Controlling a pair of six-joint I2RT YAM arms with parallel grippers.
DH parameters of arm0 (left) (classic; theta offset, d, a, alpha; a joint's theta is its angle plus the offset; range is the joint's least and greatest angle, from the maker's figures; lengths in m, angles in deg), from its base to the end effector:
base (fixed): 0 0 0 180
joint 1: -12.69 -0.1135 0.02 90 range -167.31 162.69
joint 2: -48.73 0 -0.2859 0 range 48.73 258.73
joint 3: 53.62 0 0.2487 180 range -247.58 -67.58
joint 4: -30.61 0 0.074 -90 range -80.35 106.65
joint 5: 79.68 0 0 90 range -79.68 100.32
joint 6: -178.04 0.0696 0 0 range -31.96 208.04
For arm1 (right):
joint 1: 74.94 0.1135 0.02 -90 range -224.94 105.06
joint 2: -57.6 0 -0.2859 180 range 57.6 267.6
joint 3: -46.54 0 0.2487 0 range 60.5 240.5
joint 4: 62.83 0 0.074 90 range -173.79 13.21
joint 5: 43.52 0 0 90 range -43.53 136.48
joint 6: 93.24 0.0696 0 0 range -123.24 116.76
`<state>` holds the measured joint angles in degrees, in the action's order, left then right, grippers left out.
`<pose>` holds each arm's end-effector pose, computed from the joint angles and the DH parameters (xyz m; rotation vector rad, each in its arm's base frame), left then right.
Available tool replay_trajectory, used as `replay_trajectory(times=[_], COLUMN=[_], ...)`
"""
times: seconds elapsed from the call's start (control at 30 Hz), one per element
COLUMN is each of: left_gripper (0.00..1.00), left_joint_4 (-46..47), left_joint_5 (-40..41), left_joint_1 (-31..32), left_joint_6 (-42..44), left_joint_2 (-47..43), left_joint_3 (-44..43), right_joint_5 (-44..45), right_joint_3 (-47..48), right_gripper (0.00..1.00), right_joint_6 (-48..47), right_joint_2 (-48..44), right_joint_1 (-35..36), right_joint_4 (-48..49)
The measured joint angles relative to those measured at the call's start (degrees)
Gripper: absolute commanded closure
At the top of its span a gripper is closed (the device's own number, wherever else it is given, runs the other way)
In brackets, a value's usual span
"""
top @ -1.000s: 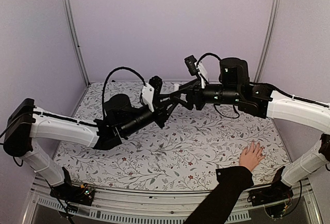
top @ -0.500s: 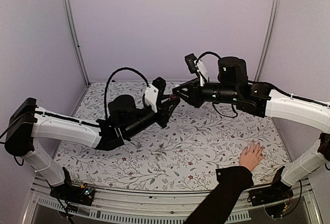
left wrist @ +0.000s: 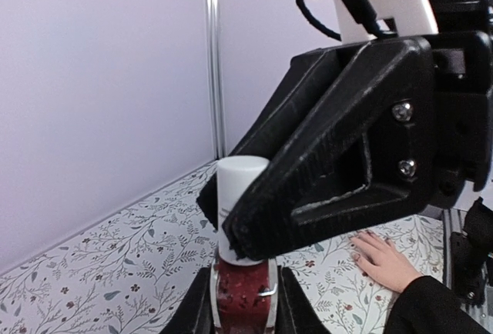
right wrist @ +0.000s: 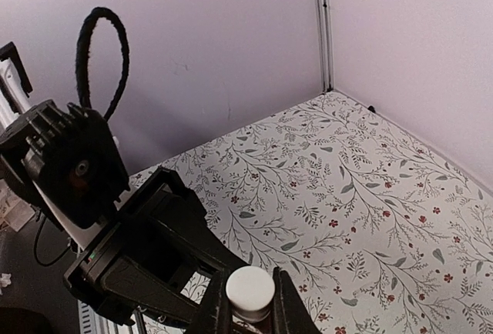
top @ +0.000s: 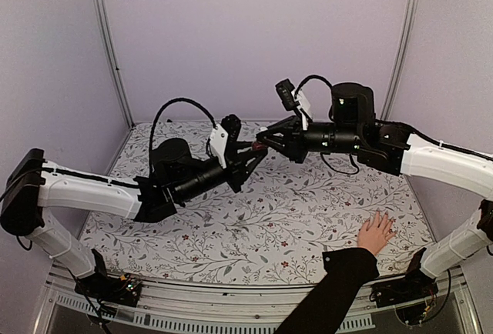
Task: Paint the nails
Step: Unscrew the nail polish bottle.
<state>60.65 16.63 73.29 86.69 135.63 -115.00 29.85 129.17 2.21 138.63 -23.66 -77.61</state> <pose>0.1891 -0.3201 0.3031 0.6817 1.3847 -0.7853 0.2103 0.2941 0.3708 -0.9355 1.6518 0.9528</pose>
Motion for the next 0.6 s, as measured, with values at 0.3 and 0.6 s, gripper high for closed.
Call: replay_trajectory(times=[0.3,0.6], left_gripper=[1.00,1.00], left_joint_4=[1.5,3.3], left_joint_5=[-18.6,-38.6], left_joint_1=[-2.4,-3.2], left_joint_6=[-1.1,-3.9], left_joint_2=[-3.3,-3.7], left_joint_3=[0.6,0.5], right_joint_5=[-9.8,-25.7], right_joint_3=[-0.8,-0.7], right_gripper=[1.00,1.00], right_joint_6=[-7.5,-15.6], right_joint_2=[-4.3,-6.4], right_joint_1=[0.0,0.0], right_joint_4=[-0.4,-4.3])
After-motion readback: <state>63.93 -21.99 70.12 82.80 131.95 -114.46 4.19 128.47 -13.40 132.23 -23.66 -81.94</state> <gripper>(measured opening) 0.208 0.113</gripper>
